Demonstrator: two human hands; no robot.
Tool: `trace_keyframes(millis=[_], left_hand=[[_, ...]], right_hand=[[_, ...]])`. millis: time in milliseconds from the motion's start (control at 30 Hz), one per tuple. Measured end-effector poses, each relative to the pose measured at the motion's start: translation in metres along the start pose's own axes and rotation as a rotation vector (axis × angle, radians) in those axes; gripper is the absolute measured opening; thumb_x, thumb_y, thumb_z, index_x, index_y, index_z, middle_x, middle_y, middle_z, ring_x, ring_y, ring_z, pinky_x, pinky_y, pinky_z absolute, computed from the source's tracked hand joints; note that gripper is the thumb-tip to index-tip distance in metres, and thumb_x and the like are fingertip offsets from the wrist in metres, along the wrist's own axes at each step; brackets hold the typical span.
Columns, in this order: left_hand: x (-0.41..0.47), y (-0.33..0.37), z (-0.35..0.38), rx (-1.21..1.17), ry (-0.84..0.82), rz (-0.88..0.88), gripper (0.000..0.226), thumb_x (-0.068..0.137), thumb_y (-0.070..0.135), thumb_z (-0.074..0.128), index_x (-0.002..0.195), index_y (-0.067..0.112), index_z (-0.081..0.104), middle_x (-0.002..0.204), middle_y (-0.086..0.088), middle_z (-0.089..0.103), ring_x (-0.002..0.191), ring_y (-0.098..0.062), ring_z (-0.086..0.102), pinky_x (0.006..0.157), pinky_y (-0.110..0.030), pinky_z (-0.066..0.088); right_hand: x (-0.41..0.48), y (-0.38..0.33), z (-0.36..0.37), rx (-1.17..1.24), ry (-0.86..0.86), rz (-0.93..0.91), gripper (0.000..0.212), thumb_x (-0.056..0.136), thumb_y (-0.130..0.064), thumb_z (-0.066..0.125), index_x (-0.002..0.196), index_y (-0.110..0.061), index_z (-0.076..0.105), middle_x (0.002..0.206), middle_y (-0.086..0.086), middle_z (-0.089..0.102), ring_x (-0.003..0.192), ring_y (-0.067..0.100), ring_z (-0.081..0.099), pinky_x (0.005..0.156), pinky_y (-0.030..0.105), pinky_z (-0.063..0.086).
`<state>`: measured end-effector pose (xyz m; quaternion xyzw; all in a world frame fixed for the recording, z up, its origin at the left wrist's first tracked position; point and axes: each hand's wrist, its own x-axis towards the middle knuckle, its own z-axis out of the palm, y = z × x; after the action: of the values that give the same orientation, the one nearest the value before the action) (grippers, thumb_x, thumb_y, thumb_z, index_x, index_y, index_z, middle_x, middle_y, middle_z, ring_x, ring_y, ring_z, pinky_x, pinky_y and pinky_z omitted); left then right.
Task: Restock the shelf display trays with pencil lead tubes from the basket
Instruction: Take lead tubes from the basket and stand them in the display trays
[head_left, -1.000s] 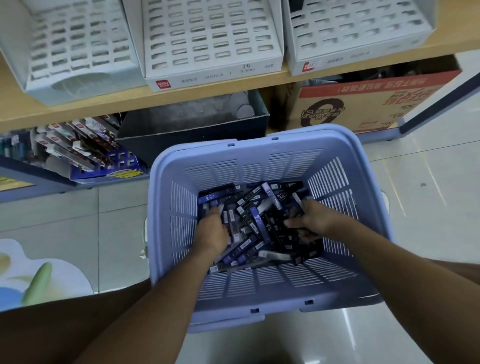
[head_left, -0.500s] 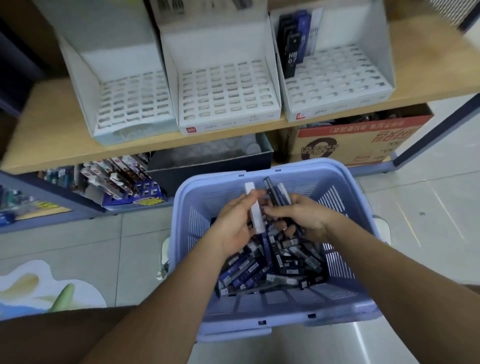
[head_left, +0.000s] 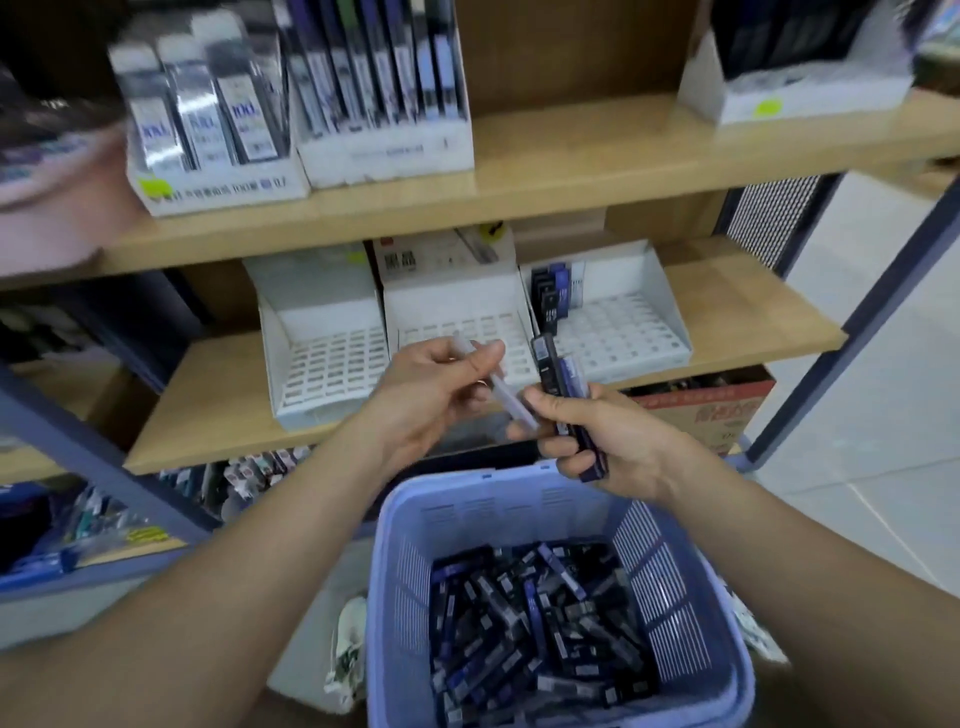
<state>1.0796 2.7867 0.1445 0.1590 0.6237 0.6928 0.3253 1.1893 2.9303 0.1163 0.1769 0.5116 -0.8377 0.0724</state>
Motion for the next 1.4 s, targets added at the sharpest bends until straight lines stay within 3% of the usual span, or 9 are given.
trace_keyframes(millis=[133, 300, 467, 600, 800, 1000, 1133, 1267, 1400], left_hand=[[0.006, 0.033, -0.004, 0.231, 0.113, 0.142, 0.019, 0.083, 0.018, 0.07, 0.073, 0.004, 0.063, 0.052, -0.004, 0.06, 0.042, -0.01, 0.05, 0.043, -0.019, 0.045], [0.017, 0.045, -0.017, 0.162, -0.035, 0.031, 0.014, 0.093, 0.014, 0.057, 0.098, 0.005, 0.066, 0.079, -0.012, 0.069, 0.06, -0.015, 0.065, 0.058, -0.021, 0.056], [0.025, 0.032, -0.038, 0.152, 0.012, 0.023, 0.019, 0.085, -0.001, 0.064, 0.1, 0.01, 0.065, 0.081, -0.016, 0.071, 0.068, -0.018, 0.068, 0.067, -0.024, 0.058], [0.026, 0.028, -0.045, 0.189, -0.02, -0.007, 0.027, 0.067, 0.008, 0.074, 0.093, 0.012, 0.067, 0.082, -0.017, 0.071, 0.068, -0.019, 0.068, 0.066, -0.025, 0.059], [0.037, 0.024, -0.035, 0.355, 0.182, 0.1, 0.025, 0.07, 0.016, 0.079, 0.087, 0.004, 0.066, 0.069, -0.013, 0.069, 0.058, -0.017, 0.065, 0.059, -0.024, 0.057], [0.055, 0.02, -0.032, 0.402, 0.226, 0.095, 0.026, 0.092, 0.026, 0.06, 0.085, 0.002, 0.069, 0.067, -0.012, 0.067, 0.056, -0.017, 0.063, 0.056, -0.024, 0.056], [0.066, 0.016, -0.027, 0.36, 0.167, 0.002, 0.031, 0.098, 0.025, 0.051, 0.093, -0.001, 0.067, 0.077, -0.017, 0.067, 0.062, -0.016, 0.066, 0.062, -0.024, 0.058], [0.073, 0.011, -0.017, 0.414, 0.149, 0.015, 0.018, 0.096, 0.012, 0.054, 0.096, 0.001, 0.067, 0.083, -0.021, 0.069, 0.064, -0.017, 0.068, 0.065, -0.024, 0.059], [0.087, 0.015, -0.004, 0.424, 0.23, 0.089, 0.012, 0.094, 0.006, 0.055, 0.096, 0.0, 0.065, 0.081, -0.021, 0.07, 0.065, -0.019, 0.069, 0.062, -0.023, 0.059]], right_hand=[[-0.005, -0.023, 0.006, -0.086, -0.028, -0.036, 0.027, 0.077, -0.023, 0.069, 0.096, -0.005, 0.062, 0.092, 0.017, 0.072, 0.046, 0.005, 0.035, 0.038, 0.013, 0.023], [0.01, -0.03, 0.003, -0.147, 0.074, -0.05, 0.016, 0.081, -0.015, 0.07, 0.093, -0.012, 0.06, 0.093, 0.017, 0.073, 0.046, 0.006, 0.036, 0.037, 0.014, 0.026], [0.036, -0.017, 0.003, -0.16, 0.083, 0.013, 0.014, 0.089, -0.013, 0.066, 0.101, -0.01, 0.058, 0.096, 0.017, 0.074, 0.048, 0.007, 0.04, 0.039, 0.015, 0.028], [0.047, -0.005, -0.003, -0.076, -0.005, 0.122, 0.012, 0.082, -0.016, 0.068, 0.09, -0.013, 0.06, 0.094, 0.015, 0.073, 0.049, 0.006, 0.039, 0.04, 0.014, 0.026], [0.059, -0.011, -0.017, 0.005, -0.026, 0.132, 0.04, 0.078, -0.025, 0.071, 0.111, -0.005, 0.065, 0.095, 0.014, 0.072, 0.05, 0.005, 0.041, 0.039, 0.013, 0.031], [0.068, -0.007, -0.012, 0.136, 0.119, 0.049, 0.033, 0.076, -0.021, 0.072, 0.102, -0.003, 0.066, 0.088, 0.016, 0.073, 0.044, 0.006, 0.041, 0.034, 0.014, 0.03], [0.068, 0.005, -0.014, 0.141, 0.204, 0.023, 0.018, 0.089, -0.019, 0.067, 0.102, -0.006, 0.066, 0.084, 0.014, 0.074, 0.045, 0.006, 0.043, 0.036, 0.015, 0.031], [0.065, 0.003, -0.027, -0.019, 0.304, -0.003, 0.034, 0.089, -0.029, 0.068, 0.109, -0.002, 0.067, 0.073, 0.009, 0.072, 0.046, 0.008, 0.043, 0.039, 0.018, 0.034], [0.065, -0.007, -0.04, -0.047, 0.444, -0.034, 0.041, 0.089, -0.044, 0.065, 0.107, -0.007, 0.066, 0.054, 0.0, 0.054, 0.042, 0.01, 0.04, 0.037, 0.021, 0.032]])
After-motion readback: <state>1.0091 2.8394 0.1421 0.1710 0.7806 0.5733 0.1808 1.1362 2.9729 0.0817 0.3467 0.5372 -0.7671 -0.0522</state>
